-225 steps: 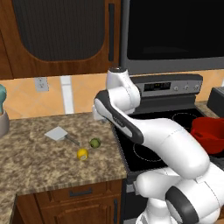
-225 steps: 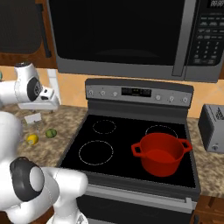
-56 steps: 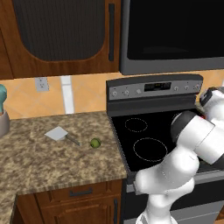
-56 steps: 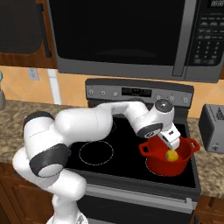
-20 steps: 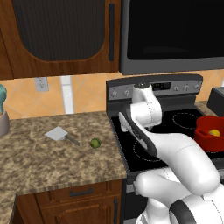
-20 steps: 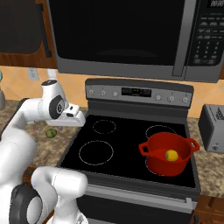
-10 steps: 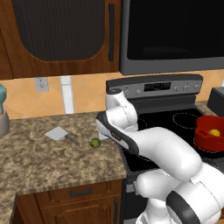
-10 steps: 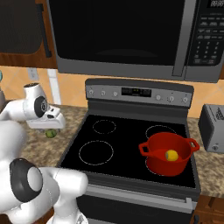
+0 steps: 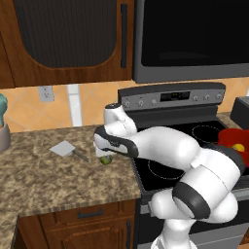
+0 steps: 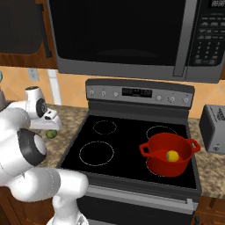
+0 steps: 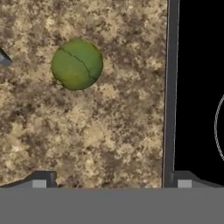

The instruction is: Put the lime and lemon in the pot. Retrieve the spatula and lightly stir the vegetables in the pot.

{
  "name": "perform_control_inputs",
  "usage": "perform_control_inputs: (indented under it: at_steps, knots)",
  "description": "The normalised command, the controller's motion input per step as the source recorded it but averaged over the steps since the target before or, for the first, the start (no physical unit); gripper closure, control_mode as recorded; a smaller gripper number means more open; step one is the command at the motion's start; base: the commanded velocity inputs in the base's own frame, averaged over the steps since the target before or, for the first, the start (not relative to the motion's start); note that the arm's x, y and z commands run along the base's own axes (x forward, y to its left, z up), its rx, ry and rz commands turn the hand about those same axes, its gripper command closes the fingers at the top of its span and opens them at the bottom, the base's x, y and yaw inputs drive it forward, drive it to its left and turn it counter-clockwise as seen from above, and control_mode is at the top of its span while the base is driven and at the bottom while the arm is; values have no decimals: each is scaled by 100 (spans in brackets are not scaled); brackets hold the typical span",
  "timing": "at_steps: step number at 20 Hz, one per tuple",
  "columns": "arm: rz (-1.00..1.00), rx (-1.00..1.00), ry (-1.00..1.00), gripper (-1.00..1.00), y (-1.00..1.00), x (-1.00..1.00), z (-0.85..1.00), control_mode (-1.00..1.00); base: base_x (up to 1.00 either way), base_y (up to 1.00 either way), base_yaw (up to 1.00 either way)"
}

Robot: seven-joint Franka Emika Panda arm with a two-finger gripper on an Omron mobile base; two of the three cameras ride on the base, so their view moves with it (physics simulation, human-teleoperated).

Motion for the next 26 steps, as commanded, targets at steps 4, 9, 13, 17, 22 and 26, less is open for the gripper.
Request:
perform_control_inputs:
  at_steps: [4,9,13,17,22,26]
  knots:
    - [-4,9,6,-100,29,44,-22,-100,0,0,0]
    - [-12,5,4,-100,27,38,-27,-100,0,0,0]
    - [-19,0,0,-100,21,24,-26,-100,0,0,0]
    - [-24,0,0,-100,1,4,-24,-100,0,0,0]
    - [-22,0,0,-100,0,14,-27,-100,0,0,0]
    - [-16,-1,0,-100,0,34,-28,-100,0,0,0]
